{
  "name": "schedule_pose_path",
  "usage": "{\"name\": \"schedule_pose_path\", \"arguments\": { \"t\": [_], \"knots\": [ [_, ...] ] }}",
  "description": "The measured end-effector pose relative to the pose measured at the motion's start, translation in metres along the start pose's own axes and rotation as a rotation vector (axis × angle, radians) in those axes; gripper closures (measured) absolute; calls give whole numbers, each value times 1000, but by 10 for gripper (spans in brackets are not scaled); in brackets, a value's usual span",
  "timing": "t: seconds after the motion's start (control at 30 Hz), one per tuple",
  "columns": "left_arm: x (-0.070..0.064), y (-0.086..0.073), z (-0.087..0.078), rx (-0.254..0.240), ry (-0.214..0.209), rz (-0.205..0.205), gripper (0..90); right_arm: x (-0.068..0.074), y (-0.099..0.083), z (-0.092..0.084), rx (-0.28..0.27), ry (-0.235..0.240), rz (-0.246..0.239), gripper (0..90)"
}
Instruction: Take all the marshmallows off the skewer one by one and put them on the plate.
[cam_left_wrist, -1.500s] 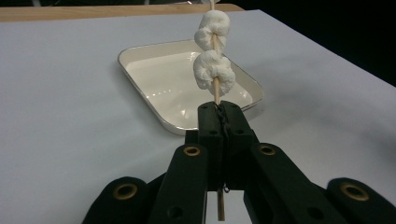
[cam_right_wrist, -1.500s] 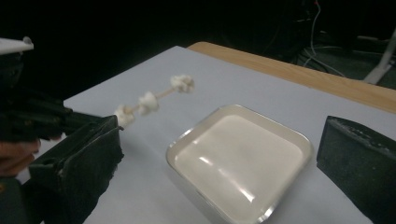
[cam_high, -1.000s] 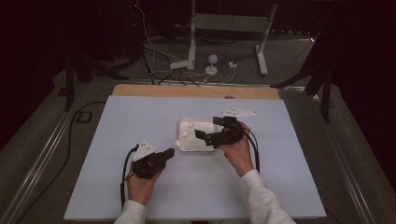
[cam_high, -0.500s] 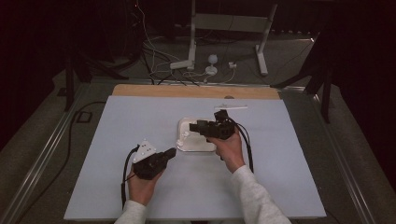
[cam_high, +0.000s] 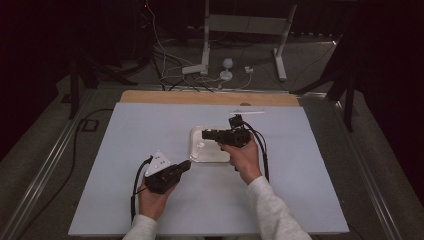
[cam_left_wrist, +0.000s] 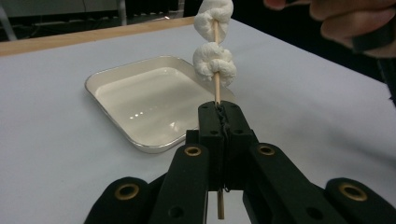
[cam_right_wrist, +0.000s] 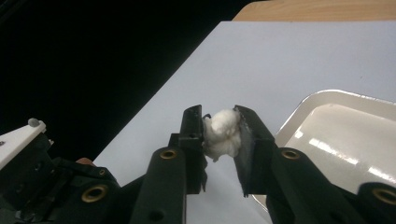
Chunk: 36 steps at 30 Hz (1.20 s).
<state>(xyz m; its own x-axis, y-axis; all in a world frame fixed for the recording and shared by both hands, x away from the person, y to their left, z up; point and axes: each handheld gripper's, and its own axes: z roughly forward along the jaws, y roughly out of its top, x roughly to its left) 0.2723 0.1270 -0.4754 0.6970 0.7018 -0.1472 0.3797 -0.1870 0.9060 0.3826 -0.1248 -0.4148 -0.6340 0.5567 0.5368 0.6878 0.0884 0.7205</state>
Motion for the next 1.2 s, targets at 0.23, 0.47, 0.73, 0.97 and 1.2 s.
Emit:
{"name": "schedule_pose_path", "arguments": {
  "t": [0.23,0.47,0.73,0.97,1.2],
  "knots": [
    [-1,1,-2,2,23,55,900,2,3,-4,-34,-19,0,799],
    [-3,1,-4,6,63,106,900,6,2,-5,-61,-56,-21,819],
    [11,-11,-10,42,83,27,900,-13,15,-41,-207,-117,52,830],
    [16,-5,-16,-14,83,-31,900,-23,10,-48,-140,-137,5,810],
    [20,-7,-15,-8,81,-56,900,-27,3,-28,-82,-159,-22,787]
  ]
}}
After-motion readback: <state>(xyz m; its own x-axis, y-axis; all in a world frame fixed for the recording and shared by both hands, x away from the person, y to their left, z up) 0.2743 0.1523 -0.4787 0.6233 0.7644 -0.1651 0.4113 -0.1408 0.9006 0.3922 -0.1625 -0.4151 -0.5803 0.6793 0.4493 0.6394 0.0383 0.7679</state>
